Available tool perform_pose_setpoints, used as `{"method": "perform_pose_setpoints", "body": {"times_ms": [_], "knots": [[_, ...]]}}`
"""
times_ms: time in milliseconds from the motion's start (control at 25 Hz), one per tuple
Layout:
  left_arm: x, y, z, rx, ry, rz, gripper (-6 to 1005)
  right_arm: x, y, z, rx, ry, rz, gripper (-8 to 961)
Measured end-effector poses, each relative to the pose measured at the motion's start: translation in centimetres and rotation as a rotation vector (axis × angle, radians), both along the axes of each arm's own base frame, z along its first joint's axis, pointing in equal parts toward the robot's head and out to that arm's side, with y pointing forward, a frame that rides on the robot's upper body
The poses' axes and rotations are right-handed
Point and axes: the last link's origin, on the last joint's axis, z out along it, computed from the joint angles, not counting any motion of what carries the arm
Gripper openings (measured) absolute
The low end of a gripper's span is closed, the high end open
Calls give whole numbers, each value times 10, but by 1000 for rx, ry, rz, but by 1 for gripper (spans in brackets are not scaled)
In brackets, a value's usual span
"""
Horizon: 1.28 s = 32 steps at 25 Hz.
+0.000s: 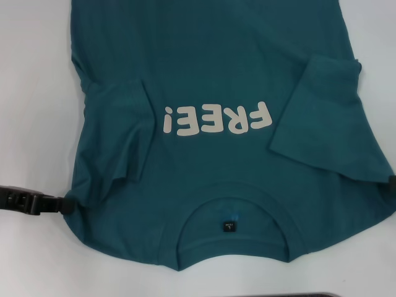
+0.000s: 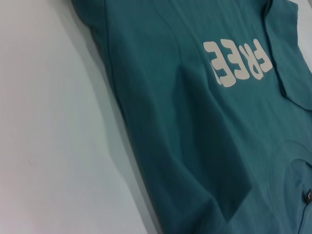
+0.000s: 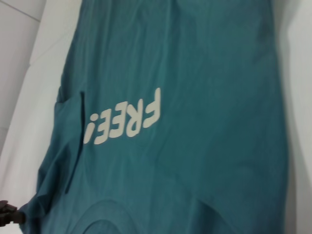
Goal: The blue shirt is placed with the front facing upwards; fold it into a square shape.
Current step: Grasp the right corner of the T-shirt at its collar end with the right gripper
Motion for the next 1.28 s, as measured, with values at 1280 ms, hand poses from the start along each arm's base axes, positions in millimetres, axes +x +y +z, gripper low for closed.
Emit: {"method": "perform_pose_setpoints", "body": {"times_ms": [1280], "knots": [[1,2,-1,5,5,-6,-1,7,0,-9,-42,-36,-59,824]]}}
